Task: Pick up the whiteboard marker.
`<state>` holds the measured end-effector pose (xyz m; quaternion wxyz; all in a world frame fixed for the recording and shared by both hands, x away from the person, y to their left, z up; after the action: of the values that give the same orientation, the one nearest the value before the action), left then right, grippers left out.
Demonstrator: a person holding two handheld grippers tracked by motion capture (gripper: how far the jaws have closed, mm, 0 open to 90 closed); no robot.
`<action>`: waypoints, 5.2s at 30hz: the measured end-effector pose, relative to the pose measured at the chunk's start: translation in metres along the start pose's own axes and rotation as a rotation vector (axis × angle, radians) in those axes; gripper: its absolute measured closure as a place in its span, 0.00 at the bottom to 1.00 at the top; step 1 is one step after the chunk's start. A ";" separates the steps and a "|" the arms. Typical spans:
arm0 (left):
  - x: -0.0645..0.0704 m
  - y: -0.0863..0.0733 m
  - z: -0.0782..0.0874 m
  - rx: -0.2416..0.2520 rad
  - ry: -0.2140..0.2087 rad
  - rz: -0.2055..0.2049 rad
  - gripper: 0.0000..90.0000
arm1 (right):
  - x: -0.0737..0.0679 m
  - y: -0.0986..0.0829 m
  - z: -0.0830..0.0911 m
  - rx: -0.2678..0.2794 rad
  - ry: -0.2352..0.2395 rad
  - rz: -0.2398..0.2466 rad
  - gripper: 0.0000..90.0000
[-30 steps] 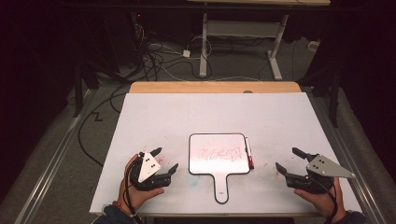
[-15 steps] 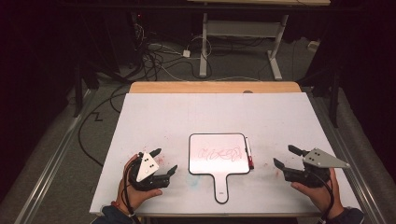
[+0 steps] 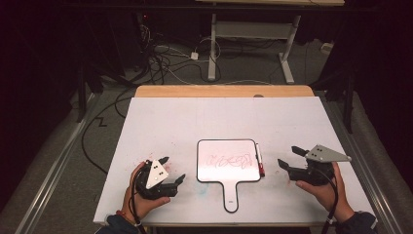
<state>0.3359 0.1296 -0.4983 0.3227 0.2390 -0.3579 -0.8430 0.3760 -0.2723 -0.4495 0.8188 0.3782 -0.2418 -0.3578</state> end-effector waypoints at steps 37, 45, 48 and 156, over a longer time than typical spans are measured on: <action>0.004 -0.005 -0.007 -0.050 -0.023 -0.022 0.23 | 0.004 0.014 -0.115 -0.371 0.244 -0.217 0.75; 0.005 -0.005 -0.008 -0.057 -0.032 -0.029 0.23 | 0.001 0.014 -0.114 -0.366 0.265 -0.216 0.90; 0.006 -0.004 -0.009 -0.057 -0.039 -0.023 0.23 | 0.000 0.015 -0.114 -0.365 0.250 -0.198 0.90; 0.061 0.115 -0.116 0.115 -0.208 0.049 0.87 | -0.020 -0.016 -0.001 -0.065 0.137 0.056 0.43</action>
<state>0.4108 -0.0282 -0.4943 0.2901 0.1594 -0.4431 -0.8331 0.3578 -0.2634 -0.4652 0.8549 0.3681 -0.1839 -0.3160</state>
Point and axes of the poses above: each handheld gripper's, and its own axes: z roughly backward along the jaws, y roughly out of its top, x roughly to its right, the point moved 6 cm from there along -z, roughly forward along the jaws, and after that the axes turned 7 degrees about -x, right-handed, at the moved point
